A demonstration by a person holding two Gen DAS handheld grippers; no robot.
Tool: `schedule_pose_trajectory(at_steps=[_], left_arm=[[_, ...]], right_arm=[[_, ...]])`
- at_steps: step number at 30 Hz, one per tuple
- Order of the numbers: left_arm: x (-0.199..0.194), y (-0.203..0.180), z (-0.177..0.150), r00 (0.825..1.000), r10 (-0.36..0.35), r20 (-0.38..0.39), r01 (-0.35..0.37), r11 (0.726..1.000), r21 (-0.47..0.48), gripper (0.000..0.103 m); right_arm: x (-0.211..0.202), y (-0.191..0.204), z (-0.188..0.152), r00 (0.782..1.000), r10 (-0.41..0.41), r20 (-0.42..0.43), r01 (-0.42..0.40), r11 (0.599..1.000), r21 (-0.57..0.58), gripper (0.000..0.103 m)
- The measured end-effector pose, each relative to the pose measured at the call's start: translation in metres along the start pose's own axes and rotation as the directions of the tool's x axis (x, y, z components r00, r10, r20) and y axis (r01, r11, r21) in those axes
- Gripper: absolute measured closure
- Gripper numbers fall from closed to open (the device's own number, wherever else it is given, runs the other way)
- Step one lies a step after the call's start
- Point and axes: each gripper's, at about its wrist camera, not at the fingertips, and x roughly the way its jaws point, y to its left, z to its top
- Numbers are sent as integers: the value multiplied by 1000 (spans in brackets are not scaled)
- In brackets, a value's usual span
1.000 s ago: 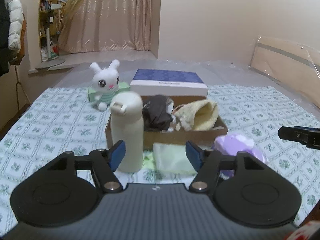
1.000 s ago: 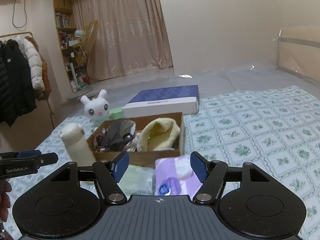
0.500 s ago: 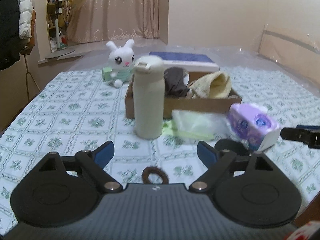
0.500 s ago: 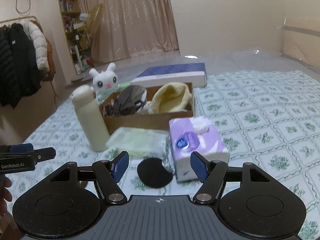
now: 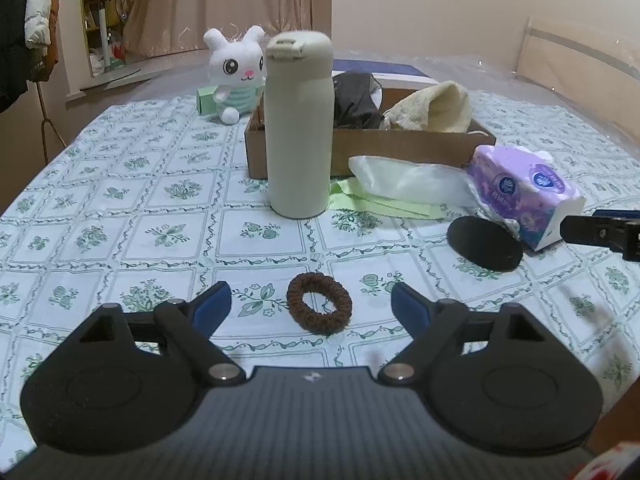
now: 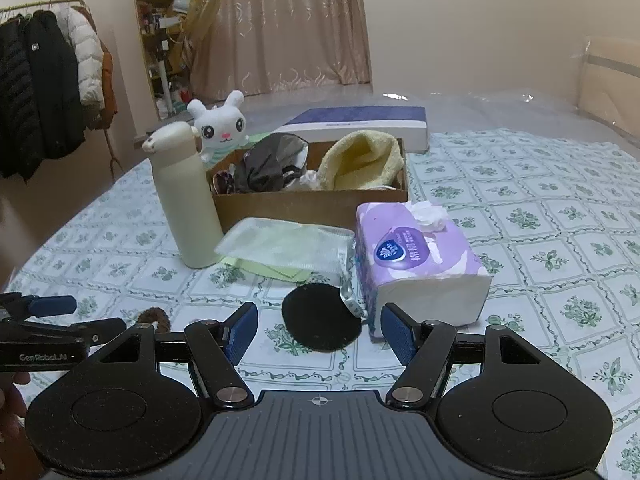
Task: Organize soft objects
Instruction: 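Close the left gripper on the brown scrunchie while the right lowers onto the black round pad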
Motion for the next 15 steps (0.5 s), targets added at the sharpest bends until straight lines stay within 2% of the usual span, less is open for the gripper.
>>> schedule_pose_trajectory(at_steps=[4,8,13,15], left_arm=[[19,-4,-4,1000,5,-25,-4,1000,5,26],[35,-7,-8,999,1,-52,-1,1000,-8,35],[48,-8,-10,998,4,-59,-5,1000,-16,37],[51,-9,-11,998,10,-61,-11,1000,-17,43]], right_arm=[[10,1,-3,1000,-4,-10,4,1000,-6,35],[21,2,-5,1000,-4,-24,3,1000,-7,35],[34,3,-7,999,1,-38,-1,1000,-10,35],[37,4,-7,999,0,-41,-1,1000,-13,35]])
